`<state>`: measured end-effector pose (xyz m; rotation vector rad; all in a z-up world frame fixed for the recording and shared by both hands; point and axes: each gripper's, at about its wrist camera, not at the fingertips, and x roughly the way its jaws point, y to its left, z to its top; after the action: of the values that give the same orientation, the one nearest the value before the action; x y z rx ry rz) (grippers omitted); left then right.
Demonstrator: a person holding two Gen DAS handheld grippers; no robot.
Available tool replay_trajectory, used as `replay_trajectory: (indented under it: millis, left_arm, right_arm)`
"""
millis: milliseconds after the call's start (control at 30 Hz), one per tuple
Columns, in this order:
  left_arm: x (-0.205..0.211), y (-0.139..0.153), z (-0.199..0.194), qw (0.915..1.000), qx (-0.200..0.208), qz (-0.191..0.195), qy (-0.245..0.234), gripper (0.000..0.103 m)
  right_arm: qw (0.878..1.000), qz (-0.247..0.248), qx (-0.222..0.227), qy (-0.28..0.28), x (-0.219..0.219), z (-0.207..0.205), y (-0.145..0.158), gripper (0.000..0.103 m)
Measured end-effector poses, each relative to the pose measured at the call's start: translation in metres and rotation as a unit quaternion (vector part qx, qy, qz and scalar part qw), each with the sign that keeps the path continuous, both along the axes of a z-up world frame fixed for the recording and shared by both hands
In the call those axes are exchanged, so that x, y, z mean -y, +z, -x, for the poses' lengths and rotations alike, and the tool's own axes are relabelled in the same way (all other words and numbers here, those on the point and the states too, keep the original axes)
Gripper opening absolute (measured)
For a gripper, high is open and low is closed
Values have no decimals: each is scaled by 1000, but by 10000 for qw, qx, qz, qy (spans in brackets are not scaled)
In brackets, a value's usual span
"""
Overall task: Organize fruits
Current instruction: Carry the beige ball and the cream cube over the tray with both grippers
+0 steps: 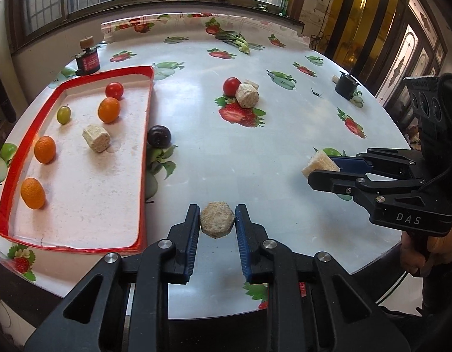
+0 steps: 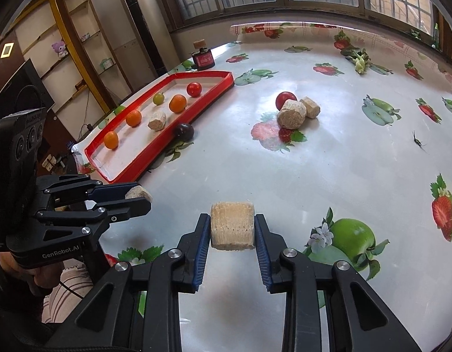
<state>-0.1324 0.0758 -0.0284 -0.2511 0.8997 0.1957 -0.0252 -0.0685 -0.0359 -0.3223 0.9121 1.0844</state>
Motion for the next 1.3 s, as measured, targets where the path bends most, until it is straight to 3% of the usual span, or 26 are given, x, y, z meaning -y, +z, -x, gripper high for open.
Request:
replay_trajectory:
  millis: [1300]
  left_arm:
    - [-62, 14, 27, 9963, 198, -26, 835, 22]
  right_arm:
    - [9982, -245, 64, 544, -63, 7, 25, 30]
